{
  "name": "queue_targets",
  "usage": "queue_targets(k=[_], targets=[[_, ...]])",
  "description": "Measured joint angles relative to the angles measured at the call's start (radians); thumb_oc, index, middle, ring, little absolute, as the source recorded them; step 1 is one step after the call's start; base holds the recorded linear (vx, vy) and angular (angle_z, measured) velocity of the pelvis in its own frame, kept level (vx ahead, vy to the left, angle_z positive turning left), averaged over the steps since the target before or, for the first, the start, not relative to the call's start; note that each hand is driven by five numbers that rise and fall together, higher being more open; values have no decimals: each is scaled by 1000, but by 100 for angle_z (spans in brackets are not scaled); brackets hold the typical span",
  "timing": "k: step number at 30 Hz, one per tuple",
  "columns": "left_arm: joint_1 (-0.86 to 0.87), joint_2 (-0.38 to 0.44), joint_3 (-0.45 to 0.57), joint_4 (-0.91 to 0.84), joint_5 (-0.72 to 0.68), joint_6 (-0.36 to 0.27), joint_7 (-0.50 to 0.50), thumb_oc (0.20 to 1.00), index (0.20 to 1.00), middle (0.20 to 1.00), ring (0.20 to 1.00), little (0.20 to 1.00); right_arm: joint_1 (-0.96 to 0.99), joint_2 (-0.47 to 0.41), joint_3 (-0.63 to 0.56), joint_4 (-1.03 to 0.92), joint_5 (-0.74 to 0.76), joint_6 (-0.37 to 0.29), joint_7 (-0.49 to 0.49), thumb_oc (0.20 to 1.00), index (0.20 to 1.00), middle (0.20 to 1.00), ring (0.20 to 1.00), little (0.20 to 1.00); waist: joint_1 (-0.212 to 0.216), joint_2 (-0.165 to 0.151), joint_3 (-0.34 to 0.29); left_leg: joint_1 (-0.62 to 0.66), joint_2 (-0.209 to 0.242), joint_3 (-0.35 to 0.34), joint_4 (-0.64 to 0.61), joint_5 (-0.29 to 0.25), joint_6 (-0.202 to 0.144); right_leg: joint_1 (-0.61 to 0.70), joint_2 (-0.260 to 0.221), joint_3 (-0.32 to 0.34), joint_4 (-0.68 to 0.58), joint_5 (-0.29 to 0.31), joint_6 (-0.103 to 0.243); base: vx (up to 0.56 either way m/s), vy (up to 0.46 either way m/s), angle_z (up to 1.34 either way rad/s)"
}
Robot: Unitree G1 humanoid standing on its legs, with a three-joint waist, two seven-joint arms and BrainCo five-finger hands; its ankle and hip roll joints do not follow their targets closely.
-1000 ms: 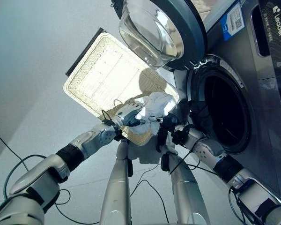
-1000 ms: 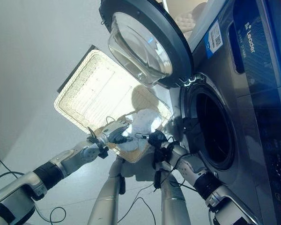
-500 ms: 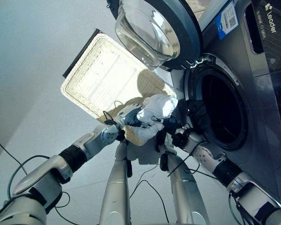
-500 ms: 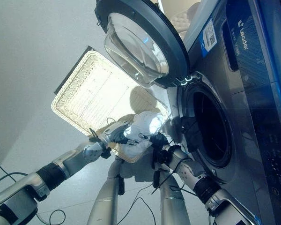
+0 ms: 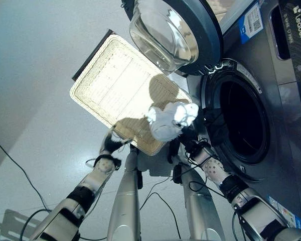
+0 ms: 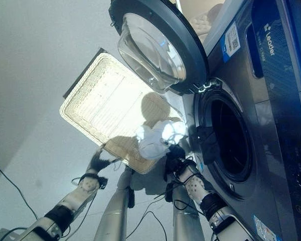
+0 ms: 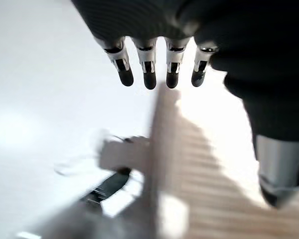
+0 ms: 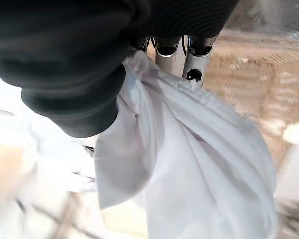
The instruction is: Put the clothes into the washing machine.
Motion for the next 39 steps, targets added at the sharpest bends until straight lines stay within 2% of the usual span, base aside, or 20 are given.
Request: queue_targets(k=[4,7,10,11,13,14,16,17,18,19,20,21,22,28,29,31,33,34,35,39], targets=[[-7,3,-1,13,1,-37,-9,1000,1000,1000,1000,1000,-40,-16,-94,79,67,-2,-24,200,200,200,200,200,2,5,0,-14,-3,8,-2,1,1,-21,-5,4,8,0,0,7,-1,-2],[-21,7,-1,30,1,-57,-26,1000,1000,1000,1000,1000,-60,-33,-182,120,195,1,-47,200,200,200,200,200,2,7,-1,-15,-6,14,-2,7,8,-29,-4,19,10,1,0,21,-10,-9],[-23,26,-1,21,1,-89,-43,1000,1000,1000,1000,1000,-64,-102,-321,124,383,-14,-91,200,200,200,200,200,2,12,0,-14,-5,15,-2,5,6,-30,-1,25,6,2,-1,16,-48,-6],[-23,26,-1,21,1,-89,-43,1000,1000,1000,1000,1000,-64,-102,-321,124,383,-14,-91,200,200,200,200,200,2,12,0,-14,-5,15,-2,5,6,-30,-1,25,6,2,-1,12,-28,-3],[-9,60,-5,-14,1,-107,-44,1000,1000,1000,1000,1000,-69,-196,-426,133,503,-60,-159,200,200,200,200,200,4,12,0,-14,-3,15,-2,4,5,-29,2,26,-3,9,-3,32,-29,-6],[-5,77,-8,-34,1,-108,-44,1000,1000,1000,1000,1000,-89,-187,-461,138,586,-121,-185,200,200,200,200,200,8,19,1,-13,-2,15,-2,2,3,-26,4,29,-11,13,-1,25,-27,-5],[0,84,-10,-58,1,-120,-42,1000,1000,1000,1000,1000,-101,-190,-535,126,659,-199,-238,200,200,200,200,200,15,39,2,-12,-4,14,-3,2,3,-21,5,30,-22,22,1,24,-8,-5],[12,99,-24,-96,-6,-124,-39,1000,1000,1000,1000,1000,-101,-180,-574,81,696,-365,-302,504,504,504,504,504,32,51,4,-7,-7,15,-10,2,3,-22,10,44,-31,32,2,-1,13,-15],[26,113,-36,-130,-26,-122,-35,1000,1000,1000,1000,1000,-96,-176,-589,39,696,-496,-370,1000,1000,1000,1000,1000,38,63,5,-5,-9,15,-17,2,3,-24,13,56,-39,38,4,-2,19,-20],[51,136,-51,-172,-40,-116,-30,1000,1000,1000,1000,1000,-86,-140,-611,-58,666,-649,-478,1000,1000,1000,1000,1000,37,73,6,-8,-17,15,-21,2,3,-35,7,69,-30,41,7,-11,9,-18],[63,142,-49,-181,-40,-112,-30,1000,1000,1000,1000,1000,-86,-104,-615,-109,630,-730,-538,1000,1000,1000,1000,1000,31,73,6,-9,-20,14,-21,2,3,-41,1,69,-28,42,8,0,3,-15],[62,137,-48,-171,-40,-103,-30,1000,1000,1000,1000,1000,-86,-88,-611,-125,610,-784,-591,1000,1000,1000,1000,1000,21,73,6,-7,-24,14,-22,2,3,-40,-3,71,-28,44,11,-16,-3,-9],[53,126,-48,-156,-40,-99,-31,1000,1000,1000,1000,1000,-98,-87,-603,-110,609,-795,-637,1000,1000,1000,1000,1000,9,73,6,-1,-29,13,-22,2,3,-31,-8,71,-35,46,14,0,0,0],[17,98,-52,-99,-41,-110,-33,1000,1000,1000,1000,1000,-122,-88,-600,-79,729,-748,-592,1000,1000,1000,1000,1000,-15,72,6,7,-33,11,-22,0,7,1,-14,60,-71,58,24,-15,-28,5],[20,89,-55,-81,-41,-107,-34,1000,1000,1000,1000,1000,-108,-64,-595,-119,732,-680,-545,1000,1000,1000,1000,1000,-34,72,6,12,-32,10,-22,-3,18,8,-14,53,-74,62,25,0,0,0],[19,73,-52,-76,-40,-106,-32,1000,1000,1000,1000,1000,-106,-66,-572,-118,733,-636,-490,1000,1000,1000,1000,1000,-33,71,6,16,-33,10,-22,-7,27,9,-15,52,-74,64,27,5,-9,-6],[24,51,-53,-64,-40,-105,-30,1000,1000,1000,1000,1000,-106,-67,-528,-97,732,-561,-384,1000,1000,1000,1000,1000,-43,71,6,17,-34,11,-18,-5,37,11,-15,53,-71,63,35,-3,0,-3],[24,51,-53,-64,-40,-105,-30,1000,1000,1000,1000,1000,-106,-67,-528,-97,732,-561,-384,1000,1000,1000,1000,1000,-43,71,6,17,-34,11,-18,-5,37,11,-15,53,-71,63,35,0,0,0],[25,23,-52,-60,-40,-104,-29,1000,1000,1000,1000,1000,-94,-63,-474,-75,732,-490,-275,1000,1000,1000,1000,1000,-55,71,5,17,-34,11,-16,-10,34,9,-16,54,-73,62,35,0,0,0],[32,-33,-39,-35,-40,-116,-19,1000,1000,1000,1000,1000,-12,6,-446,-81,732,-421,-109,1000,1000,1000,1000,1000,-57,72,5,12,-34,13,-15,-11,34,0,-16,58,-70,63,35,-15,9,-3]])
